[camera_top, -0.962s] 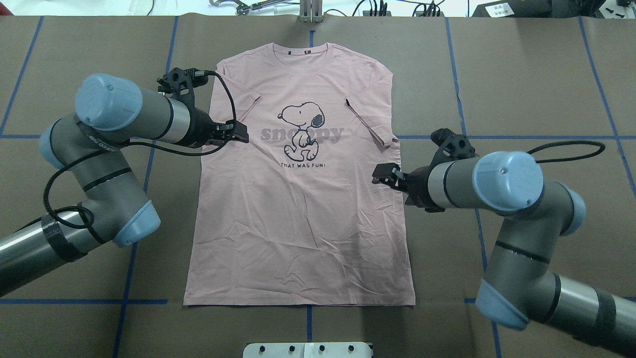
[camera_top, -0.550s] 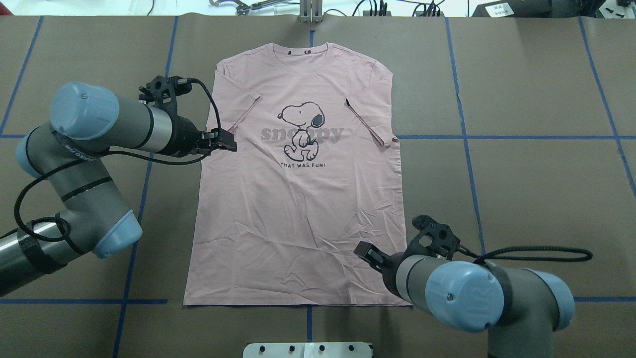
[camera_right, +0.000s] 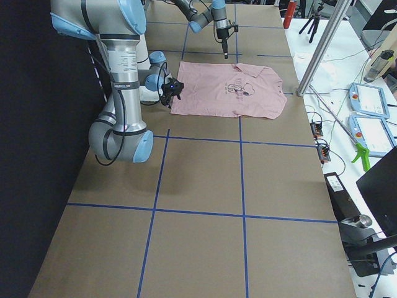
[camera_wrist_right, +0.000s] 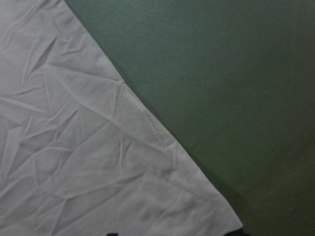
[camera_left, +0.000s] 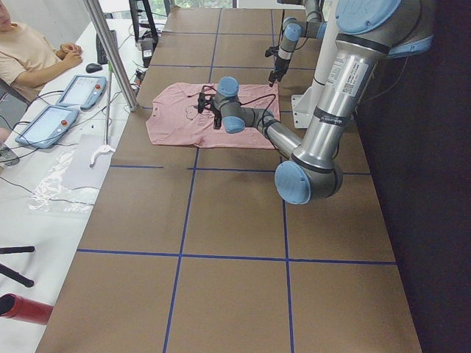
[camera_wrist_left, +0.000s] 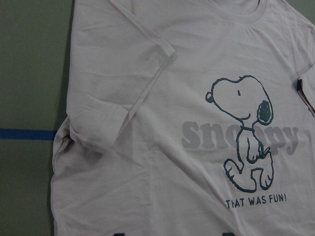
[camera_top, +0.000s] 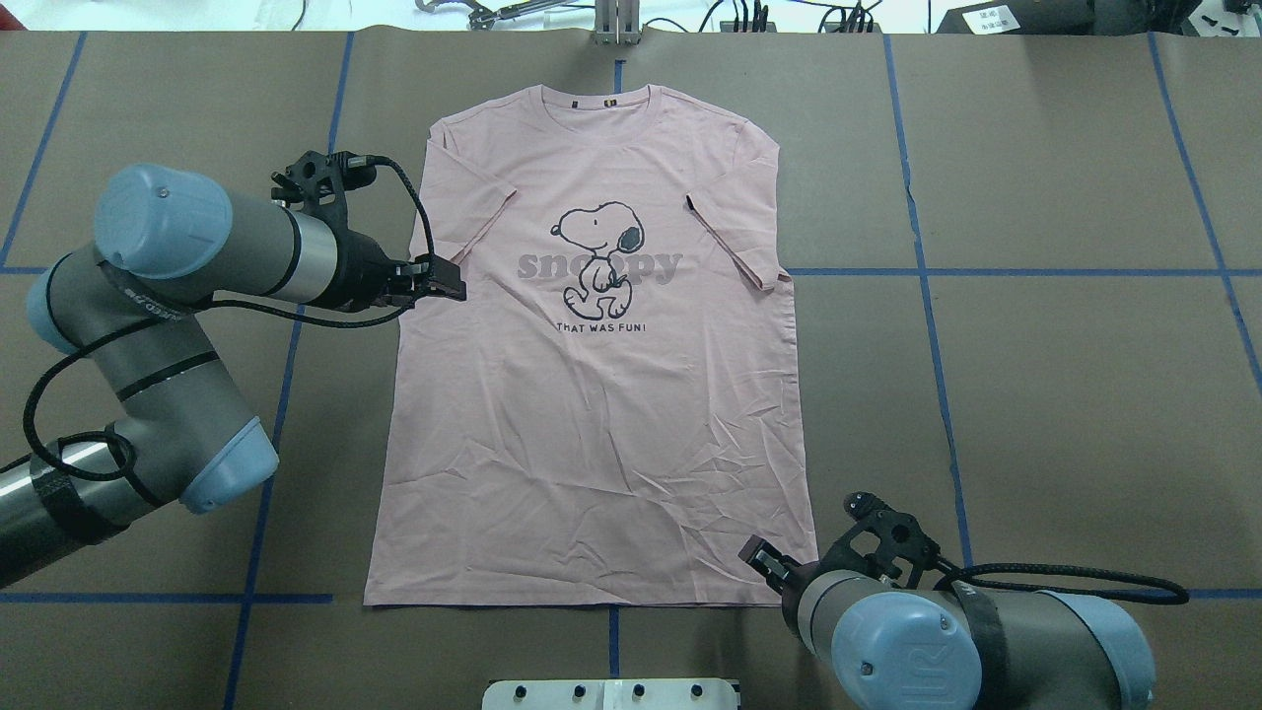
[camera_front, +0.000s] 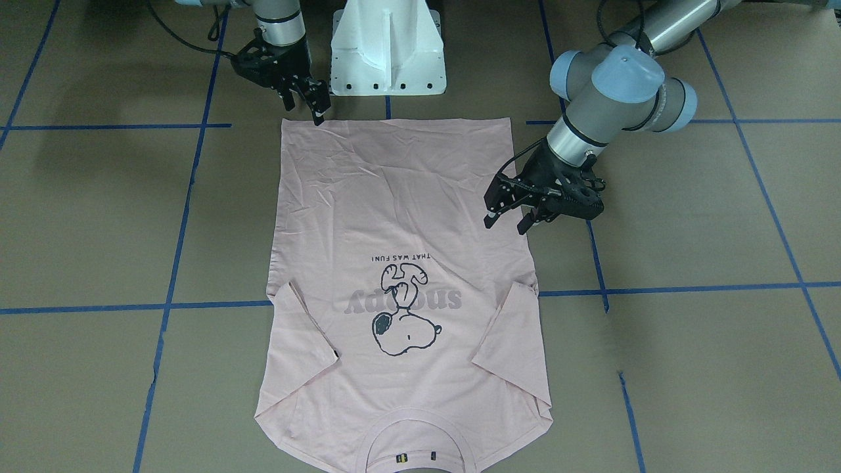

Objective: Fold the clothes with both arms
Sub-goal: 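Move both grippers down to the hem corners nearest the robot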

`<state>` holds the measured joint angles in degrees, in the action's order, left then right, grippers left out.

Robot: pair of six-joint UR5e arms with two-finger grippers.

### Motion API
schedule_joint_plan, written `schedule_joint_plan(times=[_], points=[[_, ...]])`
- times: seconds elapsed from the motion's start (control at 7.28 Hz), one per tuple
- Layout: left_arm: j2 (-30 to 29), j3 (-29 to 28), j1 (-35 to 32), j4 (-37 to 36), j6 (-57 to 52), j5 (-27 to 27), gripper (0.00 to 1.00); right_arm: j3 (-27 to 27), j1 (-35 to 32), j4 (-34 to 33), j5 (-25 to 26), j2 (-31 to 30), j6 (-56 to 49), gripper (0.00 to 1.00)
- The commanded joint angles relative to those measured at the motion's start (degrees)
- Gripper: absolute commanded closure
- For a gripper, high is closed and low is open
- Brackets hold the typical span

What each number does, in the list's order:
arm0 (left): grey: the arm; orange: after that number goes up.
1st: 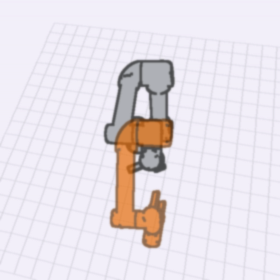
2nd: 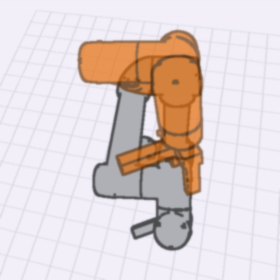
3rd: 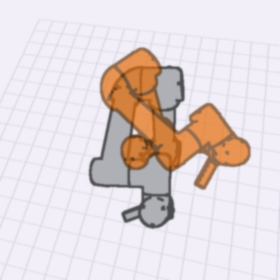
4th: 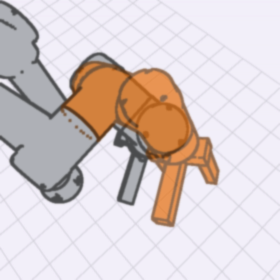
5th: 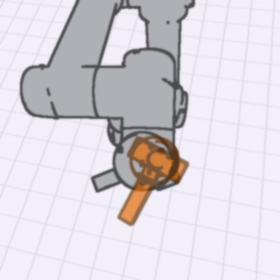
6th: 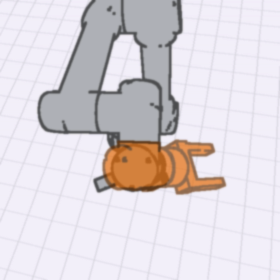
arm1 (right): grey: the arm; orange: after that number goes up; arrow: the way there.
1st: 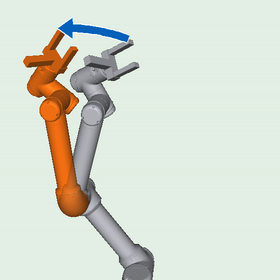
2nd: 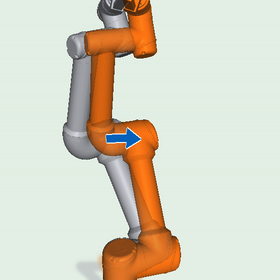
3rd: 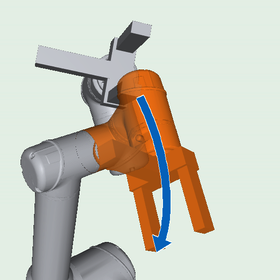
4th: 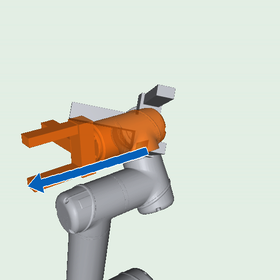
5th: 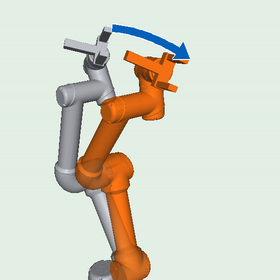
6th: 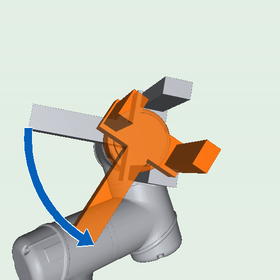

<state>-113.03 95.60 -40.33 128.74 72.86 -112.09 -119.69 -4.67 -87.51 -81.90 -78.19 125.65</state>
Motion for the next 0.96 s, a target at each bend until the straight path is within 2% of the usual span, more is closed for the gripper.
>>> schedule_joint_plan(times=[0.0, 0.27, 0.41, 0.69, 0.82], points=[[0.1, -0.1, 0.1, -0.1, 0.0, 1.9, 0.27, 1.5, 0.4, -0.2, -0.1, 0.0, 0.1, 0.17], [0.1, -0.4, 0.1, -0.1, 0.0, 2.1, 0.27, 2.3, 0.4, -0.2, -0.3, 0.0, 0.0, 0.23], [0.1, -0.6, 0.1, -0.1, 0.0, 2.3, 0.27, 2.8, 0.4, -0.3, -0.4, 0.1, 0.0, 0.30], [0.1, -0.9, 0.2, -0.1, -0.2, 2.3, 0.27, 2.7, 0.0, -0.5, -0.4, -0.2, 0.0, 0.93], [0.1, -0.9, 0.2, -0.1, -0.2, 2.3, 0.27, 2.3, -0.2, -0.6, -0.4, -0.4, -0.1, 1.00]])
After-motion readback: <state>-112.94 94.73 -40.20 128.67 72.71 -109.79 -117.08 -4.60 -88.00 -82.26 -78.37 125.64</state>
